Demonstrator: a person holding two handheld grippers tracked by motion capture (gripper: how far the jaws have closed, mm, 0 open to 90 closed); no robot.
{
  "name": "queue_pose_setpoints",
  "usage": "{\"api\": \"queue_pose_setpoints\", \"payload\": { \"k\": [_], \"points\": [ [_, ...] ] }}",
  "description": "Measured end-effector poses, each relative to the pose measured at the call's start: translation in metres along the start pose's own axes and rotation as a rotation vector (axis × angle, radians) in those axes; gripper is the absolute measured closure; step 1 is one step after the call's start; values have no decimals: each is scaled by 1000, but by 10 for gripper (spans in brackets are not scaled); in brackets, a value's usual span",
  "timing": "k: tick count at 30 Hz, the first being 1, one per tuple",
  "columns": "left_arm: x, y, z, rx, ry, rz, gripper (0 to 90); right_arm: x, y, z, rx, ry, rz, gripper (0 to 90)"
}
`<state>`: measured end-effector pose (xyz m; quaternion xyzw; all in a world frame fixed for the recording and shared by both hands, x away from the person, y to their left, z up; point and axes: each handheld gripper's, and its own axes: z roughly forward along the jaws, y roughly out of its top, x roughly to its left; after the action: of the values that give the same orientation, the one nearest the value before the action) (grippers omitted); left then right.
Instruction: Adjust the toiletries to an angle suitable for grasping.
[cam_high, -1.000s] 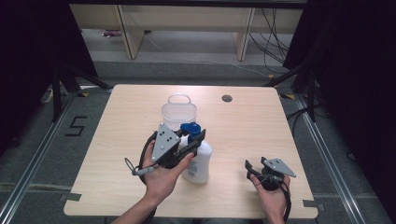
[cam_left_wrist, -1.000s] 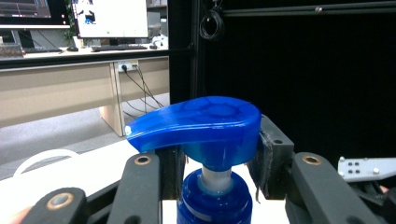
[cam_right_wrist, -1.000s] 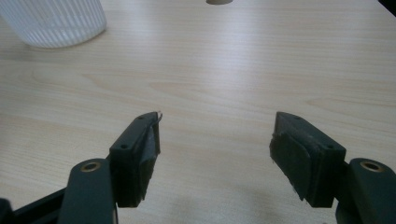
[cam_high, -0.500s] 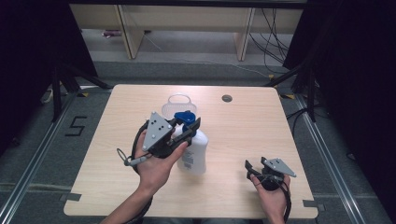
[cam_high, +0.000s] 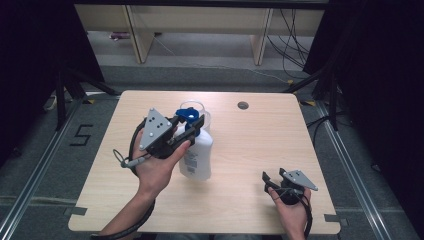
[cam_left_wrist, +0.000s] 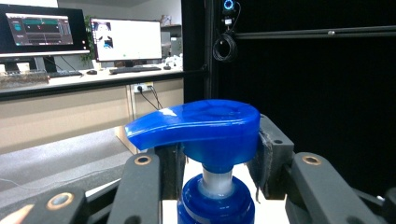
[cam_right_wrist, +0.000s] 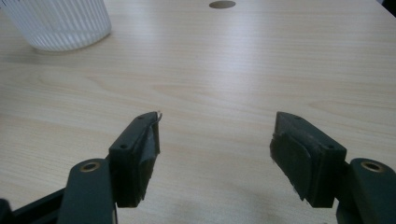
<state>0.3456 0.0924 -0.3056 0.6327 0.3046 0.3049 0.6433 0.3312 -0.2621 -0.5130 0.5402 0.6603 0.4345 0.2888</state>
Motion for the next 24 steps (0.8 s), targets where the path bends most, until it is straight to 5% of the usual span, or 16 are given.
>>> {"api": "queue_pose_setpoints", "payload": {
  "k": [5,7,8,15,16,24],
  "points": [
    [6,8,1,-9,7,-8,597,-1,-2,-3,1,15,8,324],
    [9,14,3,-19,8,-10,597,0,-3,-4,-13,9,49,323],
    [10,16,3,-15,6,-11,597,-3,-3,-5,-19,12,16,323],
    [13,37,5,-46,14,-12,597,-3,-3,-7,-4,8,29,322],
    [13,39,6,-53,15,-18,597,-6,-3,-6,-8,4,3,322],
    [14,48,8,-51,22,-16,597,-9,-2,-2,0,35,34,324]
  ]
}}
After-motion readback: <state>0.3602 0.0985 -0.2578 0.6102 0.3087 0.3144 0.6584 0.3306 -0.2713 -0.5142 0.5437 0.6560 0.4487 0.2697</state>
